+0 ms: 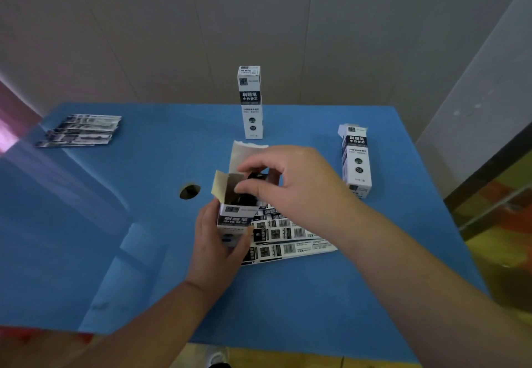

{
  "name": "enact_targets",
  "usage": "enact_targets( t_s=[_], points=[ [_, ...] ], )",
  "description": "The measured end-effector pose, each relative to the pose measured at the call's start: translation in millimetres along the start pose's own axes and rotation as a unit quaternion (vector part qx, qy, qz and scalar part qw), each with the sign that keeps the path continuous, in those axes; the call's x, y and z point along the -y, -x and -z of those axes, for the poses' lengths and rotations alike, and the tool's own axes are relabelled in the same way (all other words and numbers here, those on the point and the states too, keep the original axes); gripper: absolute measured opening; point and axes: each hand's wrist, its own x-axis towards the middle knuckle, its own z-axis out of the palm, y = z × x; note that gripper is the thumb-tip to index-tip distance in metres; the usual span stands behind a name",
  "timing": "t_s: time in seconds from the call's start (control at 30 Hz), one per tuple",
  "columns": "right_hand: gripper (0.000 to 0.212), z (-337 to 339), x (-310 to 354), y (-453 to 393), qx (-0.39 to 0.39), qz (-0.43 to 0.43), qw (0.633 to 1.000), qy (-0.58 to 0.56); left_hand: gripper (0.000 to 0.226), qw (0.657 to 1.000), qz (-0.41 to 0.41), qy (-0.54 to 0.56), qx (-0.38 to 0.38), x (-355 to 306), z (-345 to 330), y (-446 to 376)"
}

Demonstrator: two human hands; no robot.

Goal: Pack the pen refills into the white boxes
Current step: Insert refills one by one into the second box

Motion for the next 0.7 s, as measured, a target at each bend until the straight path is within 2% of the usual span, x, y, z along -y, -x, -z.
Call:
enact_targets(
  t_s=[0.13, 0.2, 0.23, 0.3, 0.37, 0.4, 0.47, 0.6, 0.7],
  points=[
    [0.017, 3, -11, 7, -0.074, 0.016, 0.997, -0.005, 0.066, 1.000, -0.018, 0.000, -0.002, -7, 0, 0],
    [0.018, 4, -28, 14, -0.119, -0.015, 0.993, 0.009, 0.066, 1.000, -0.019, 0.009, -0.002, -13, 0, 0],
    [0.019, 5, -40, 18, -0.109, -0.047, 0.992, 0.039, 0.064, 1.000, -0.015, 0.013, -0.001, -14, 1, 0],
    [0.029, 1, -61, 27, 0.003, -0.114, 0.982, 0.148, 0.062, 1.000, -0.021, 0.010, -0.003, -18, 1, -1],
    [0.046, -10, -77, 38, 0.124, -0.120, 0.954, 0.244, 0.064, 1.000, -0.028, 0.002, -0.002, -21, 1, 0],
    [0.054, -18, -82, 43, 0.156, -0.109, 0.943, 0.273, 0.065, 1.000, -0.031, 0.000, -0.002, -21, 1, 0],
    [0.058, -32, -90, 51, 0.178, -0.090, 0.930, 0.307, 0.063, 0.999, -0.035, 0.005, -0.002, -20, 2, 0],
    [0.038, -47, -102, 58, 0.160, -0.069, 0.928, 0.328, 0.058, 1.000, -0.028, -0.002, 0.004, -19, 3, 1],
    [0.032, -47, -105, 57, 0.150, -0.079, 0.933, 0.317, 0.061, 1.000, -0.029, -0.009, -0.003, -22, 4, 0]
  ],
)
